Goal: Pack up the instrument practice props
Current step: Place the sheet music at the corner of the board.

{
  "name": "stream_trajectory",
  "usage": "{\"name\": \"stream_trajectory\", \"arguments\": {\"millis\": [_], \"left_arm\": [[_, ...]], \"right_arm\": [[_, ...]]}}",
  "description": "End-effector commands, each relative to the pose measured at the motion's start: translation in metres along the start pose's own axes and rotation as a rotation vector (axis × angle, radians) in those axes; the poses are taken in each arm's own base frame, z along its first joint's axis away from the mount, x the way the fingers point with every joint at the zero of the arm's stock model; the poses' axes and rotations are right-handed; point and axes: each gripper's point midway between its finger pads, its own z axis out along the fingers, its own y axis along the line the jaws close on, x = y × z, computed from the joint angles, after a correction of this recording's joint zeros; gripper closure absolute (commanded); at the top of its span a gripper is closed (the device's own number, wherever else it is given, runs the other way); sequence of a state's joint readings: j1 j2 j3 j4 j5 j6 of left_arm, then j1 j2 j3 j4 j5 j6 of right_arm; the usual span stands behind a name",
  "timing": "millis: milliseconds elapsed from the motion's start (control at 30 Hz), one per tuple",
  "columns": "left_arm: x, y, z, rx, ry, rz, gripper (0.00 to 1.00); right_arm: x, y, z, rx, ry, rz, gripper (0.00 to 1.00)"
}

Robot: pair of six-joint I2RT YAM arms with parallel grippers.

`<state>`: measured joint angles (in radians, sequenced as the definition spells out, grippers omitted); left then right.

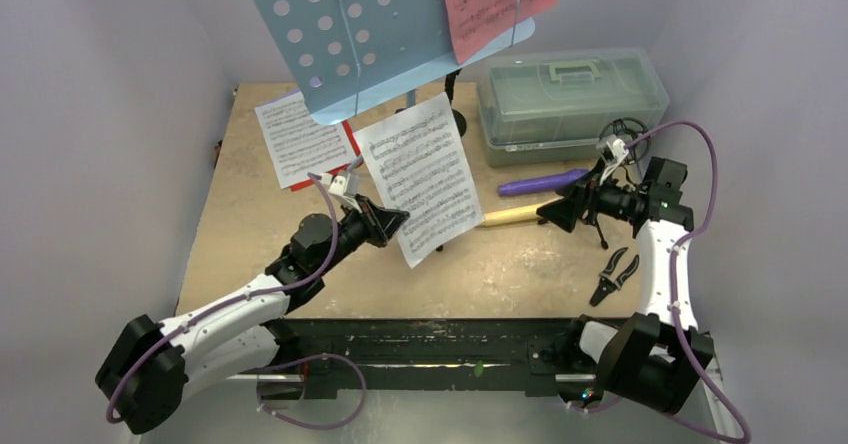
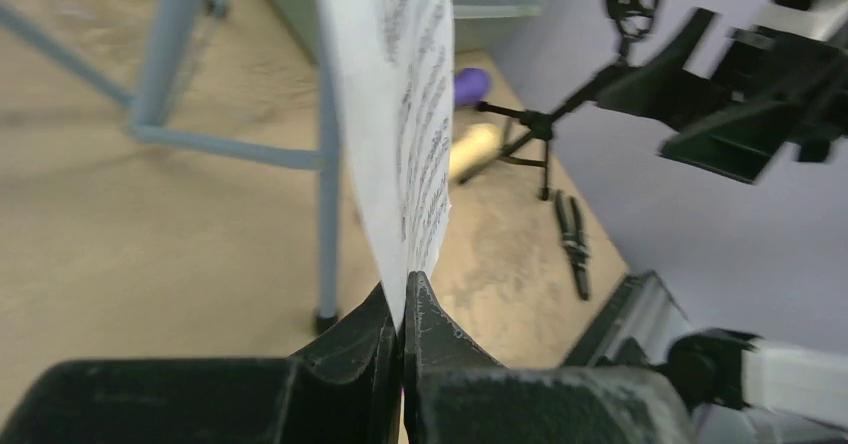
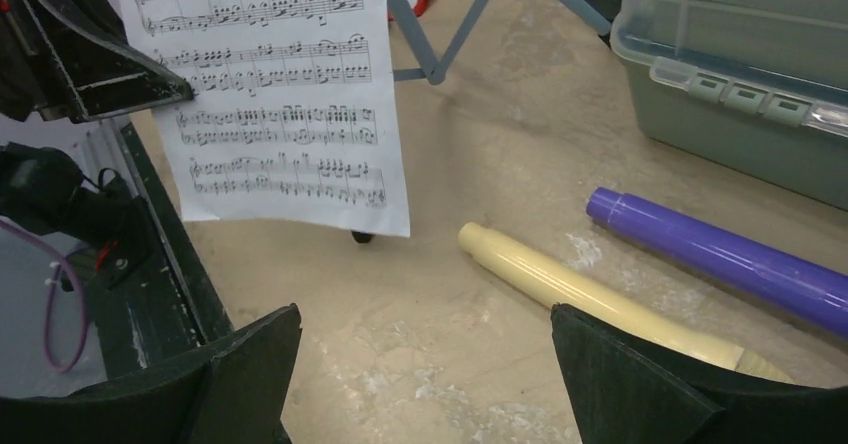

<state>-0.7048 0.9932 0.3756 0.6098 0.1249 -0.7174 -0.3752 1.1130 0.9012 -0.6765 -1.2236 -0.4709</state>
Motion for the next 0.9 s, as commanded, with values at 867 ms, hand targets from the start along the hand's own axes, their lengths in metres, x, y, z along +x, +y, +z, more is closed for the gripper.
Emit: {"name": "stream_trajectory", "arguments": {"millis": [867], "left_arm": [[-0.126,0.164,-0.055,-0.840,-0.228,0.084,1.00]], "right_arm": [[-0.013,-0.005,-0.022,0.251,-0.075,-0.231,0.01]]}}
